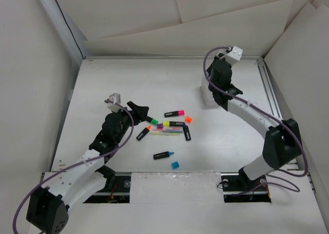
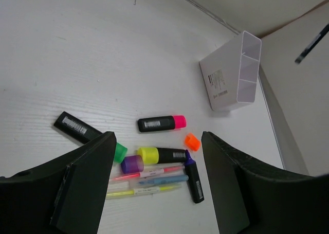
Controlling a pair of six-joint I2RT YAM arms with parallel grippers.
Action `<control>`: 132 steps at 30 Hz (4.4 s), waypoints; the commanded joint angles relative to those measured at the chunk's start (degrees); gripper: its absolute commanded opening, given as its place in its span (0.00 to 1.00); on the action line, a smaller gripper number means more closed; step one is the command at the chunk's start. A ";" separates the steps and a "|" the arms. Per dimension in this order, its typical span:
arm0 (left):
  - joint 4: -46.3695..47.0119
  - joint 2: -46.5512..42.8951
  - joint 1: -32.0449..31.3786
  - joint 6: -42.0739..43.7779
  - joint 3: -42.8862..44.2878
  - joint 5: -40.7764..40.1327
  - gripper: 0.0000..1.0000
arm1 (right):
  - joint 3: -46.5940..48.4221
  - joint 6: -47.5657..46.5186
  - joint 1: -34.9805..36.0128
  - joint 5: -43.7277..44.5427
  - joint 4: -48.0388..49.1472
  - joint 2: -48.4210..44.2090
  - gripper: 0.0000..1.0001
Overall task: Sort the stationery into containers
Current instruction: Place the pen in the storage box, then pick up the pen from the center of the board.
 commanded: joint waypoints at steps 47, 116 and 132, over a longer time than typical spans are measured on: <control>5.36 3.23 0.28 1.10 0.48 5.56 0.64 | 11.55 -18.34 -4.34 23.41 30.99 30.42 0.17; -1.85 -3.71 0.28 2.16 1.63 -8.94 0.66 | -6.30 0.74 28.88 -32.23 -18.94 14.50 0.41; -0.18 -2.83 0.28 2.16 1.53 -7.01 0.67 | -3.31 -0.85 28.88 -31.61 -23.24 17.05 0.41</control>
